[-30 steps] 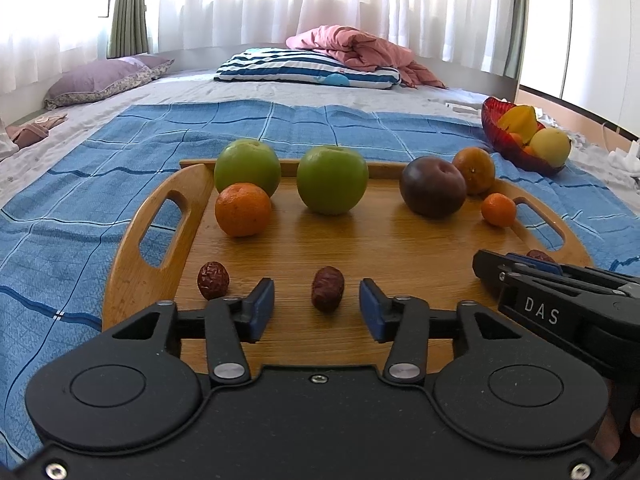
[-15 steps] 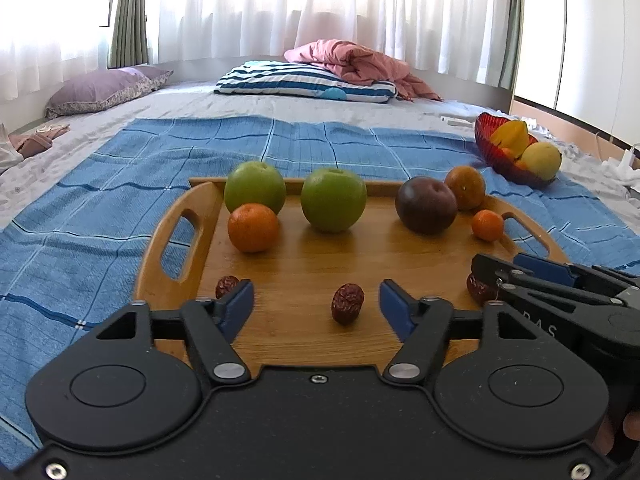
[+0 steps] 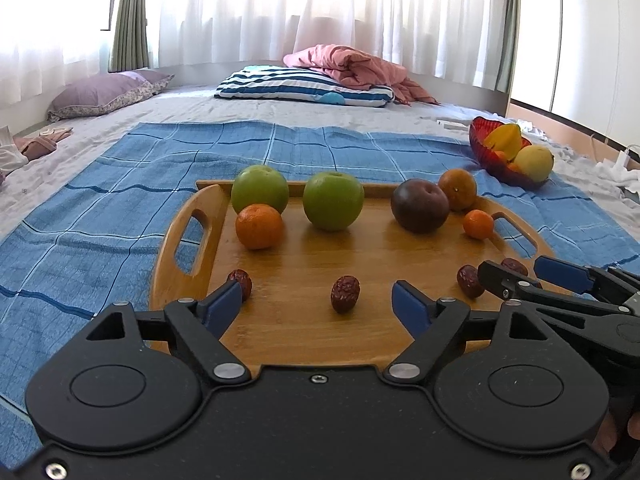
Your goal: Organize fruits
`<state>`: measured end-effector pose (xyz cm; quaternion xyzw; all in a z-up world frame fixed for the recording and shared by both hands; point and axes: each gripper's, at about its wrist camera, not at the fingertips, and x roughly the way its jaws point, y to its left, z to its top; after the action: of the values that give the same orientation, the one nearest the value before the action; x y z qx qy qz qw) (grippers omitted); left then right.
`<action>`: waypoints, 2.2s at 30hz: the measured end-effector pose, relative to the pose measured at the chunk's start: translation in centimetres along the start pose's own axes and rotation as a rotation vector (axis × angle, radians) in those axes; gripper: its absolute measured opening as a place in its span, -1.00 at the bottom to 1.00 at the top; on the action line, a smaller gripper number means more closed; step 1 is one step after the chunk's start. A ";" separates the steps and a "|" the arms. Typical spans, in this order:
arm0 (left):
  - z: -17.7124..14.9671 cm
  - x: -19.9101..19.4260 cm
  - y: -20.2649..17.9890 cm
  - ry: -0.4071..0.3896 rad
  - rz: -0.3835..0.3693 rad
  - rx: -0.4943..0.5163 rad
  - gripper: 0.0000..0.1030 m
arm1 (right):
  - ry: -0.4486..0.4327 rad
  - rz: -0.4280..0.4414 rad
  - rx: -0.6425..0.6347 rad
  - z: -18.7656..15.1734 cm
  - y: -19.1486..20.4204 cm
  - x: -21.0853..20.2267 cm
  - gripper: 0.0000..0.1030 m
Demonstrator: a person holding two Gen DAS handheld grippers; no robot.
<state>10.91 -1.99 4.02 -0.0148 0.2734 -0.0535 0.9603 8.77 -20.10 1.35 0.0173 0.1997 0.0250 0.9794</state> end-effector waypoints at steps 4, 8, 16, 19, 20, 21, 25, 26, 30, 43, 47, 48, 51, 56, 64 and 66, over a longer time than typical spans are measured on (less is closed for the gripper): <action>-0.2 -0.4 0.0 -0.001 -0.003 0.000 0.65 | -0.006 -0.006 -0.008 -0.3 0.0 -0.5 0.53; -0.3 -0.8 -0.2 0.000 -0.004 0.005 0.66 | -0.009 -0.012 -0.003 -0.5 -0.3 -0.9 0.57; -0.7 -1.4 -0.1 0.005 -0.004 0.001 0.71 | -0.010 -0.016 0.015 -0.6 -0.8 -1.4 0.64; -0.7 -1.4 -0.1 0.004 -0.004 0.002 0.73 | -0.009 -0.017 0.013 -0.7 -0.8 -1.6 0.67; -0.7 -1.5 -0.1 0.005 -0.003 0.002 0.73 | -0.010 -0.018 0.014 -0.8 -0.8 -1.7 0.69; -0.7 -1.4 -0.1 0.005 -0.004 0.001 0.74 | -0.010 -0.018 0.014 -0.8 -0.8 -1.7 0.69; -0.9 -1.6 0.0 0.008 -0.002 -0.003 0.77 | -0.011 -0.019 0.017 -0.9 -0.9 -1.9 0.73; -1.1 -1.7 0.1 0.008 -0.001 -0.004 0.77 | -0.011 -0.021 0.017 -0.9 -0.9 -2.0 0.73; -1.5 -2.1 0.4 0.012 0.007 -0.007 0.81 | -0.010 -0.022 0.020 -1.0 -1.0 -2.2 0.75; -2.5 -2.6 0.6 0.043 0.018 -0.012 0.93 | 0.011 -0.008 0.027 -1.4 -1.1 -3.0 0.89; -2.7 -2.8 0.7 0.047 0.024 -0.012 0.98 | 0.016 -0.009 0.022 -1.7 -1.0 -3.2 1.00; -2.8 -2.8 0.7 0.050 0.026 -0.012 0.99 | 0.017 -0.009 0.022 -1.8 -1.0 -3.3 1.00; -3.1 -2.8 0.8 0.057 0.030 -0.017 0.99 | 0.027 -0.012 0.029 -1.9 -1.1 -3.3 1.00; -3.4 -2.7 1.0 0.070 0.035 -0.017 0.99 | 0.043 -0.013 0.037 -2.3 -1.4 -3.3 1.00; -4.1 -2.2 1.0 0.097 0.047 -0.014 0.99 | 0.072 -0.012 0.029 -2.9 -1.3 -2.9 1.00; -4.2 -2.1 1.0 0.103 0.050 -0.012 0.99 | 0.081 -0.011 0.022 -2.9 -1.2 -2.7 1.00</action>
<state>7.04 -0.72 1.44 -0.0111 0.3229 -0.0287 0.9459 5.22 -21.41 -0.36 0.0261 0.2397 0.0180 0.9703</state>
